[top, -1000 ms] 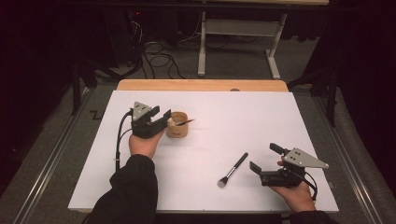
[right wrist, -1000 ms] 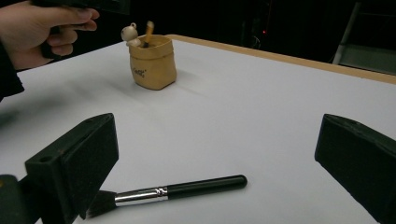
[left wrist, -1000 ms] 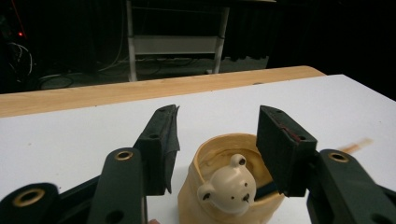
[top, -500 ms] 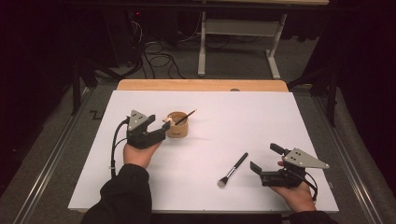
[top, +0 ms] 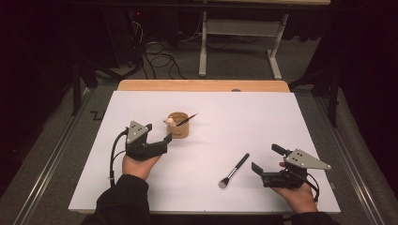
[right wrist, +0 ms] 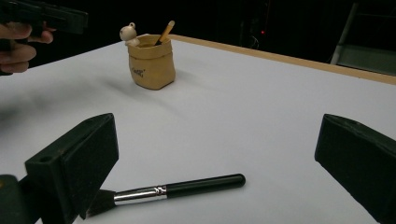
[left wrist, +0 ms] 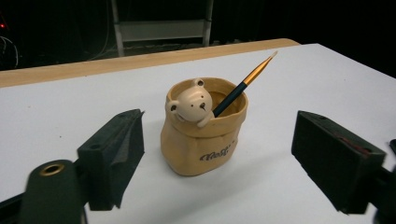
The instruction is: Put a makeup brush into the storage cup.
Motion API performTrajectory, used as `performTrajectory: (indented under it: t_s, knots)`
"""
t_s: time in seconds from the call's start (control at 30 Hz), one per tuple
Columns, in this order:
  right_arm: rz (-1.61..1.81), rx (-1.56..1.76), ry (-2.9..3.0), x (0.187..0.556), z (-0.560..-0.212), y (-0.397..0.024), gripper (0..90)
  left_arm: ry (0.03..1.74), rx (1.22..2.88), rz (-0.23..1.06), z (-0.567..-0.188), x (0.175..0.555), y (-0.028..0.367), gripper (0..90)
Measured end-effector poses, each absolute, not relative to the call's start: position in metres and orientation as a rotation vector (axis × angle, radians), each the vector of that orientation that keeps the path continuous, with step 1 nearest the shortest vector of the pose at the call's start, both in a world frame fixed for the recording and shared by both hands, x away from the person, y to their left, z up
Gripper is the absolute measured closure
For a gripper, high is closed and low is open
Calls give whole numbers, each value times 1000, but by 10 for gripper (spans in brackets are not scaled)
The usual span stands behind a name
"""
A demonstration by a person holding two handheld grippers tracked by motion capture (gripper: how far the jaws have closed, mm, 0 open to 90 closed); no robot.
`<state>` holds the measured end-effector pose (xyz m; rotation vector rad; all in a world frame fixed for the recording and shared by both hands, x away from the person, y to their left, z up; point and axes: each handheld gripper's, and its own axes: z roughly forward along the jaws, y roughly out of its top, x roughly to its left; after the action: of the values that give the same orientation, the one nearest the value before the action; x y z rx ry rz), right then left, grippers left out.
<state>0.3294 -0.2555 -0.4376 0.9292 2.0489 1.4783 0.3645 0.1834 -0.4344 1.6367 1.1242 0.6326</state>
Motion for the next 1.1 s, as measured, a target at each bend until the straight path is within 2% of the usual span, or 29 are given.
performTrajectory:
  t_s: [0.23, 0.43, 1.1]
  knots:
    - [1478, 931, 2051, 330, -438, -256, 3, 1089, 1648, 609, -436, 346, 180, 102]
    - [1482, 935, 2051, 331, -439, -256, 2, 1073, 1666, 588, -446, 329, 175, 4]
    - [1453, 966, 2036, 335, -441, -257, 2, 1041, 1676, 572, -450, 317, 180, 2]
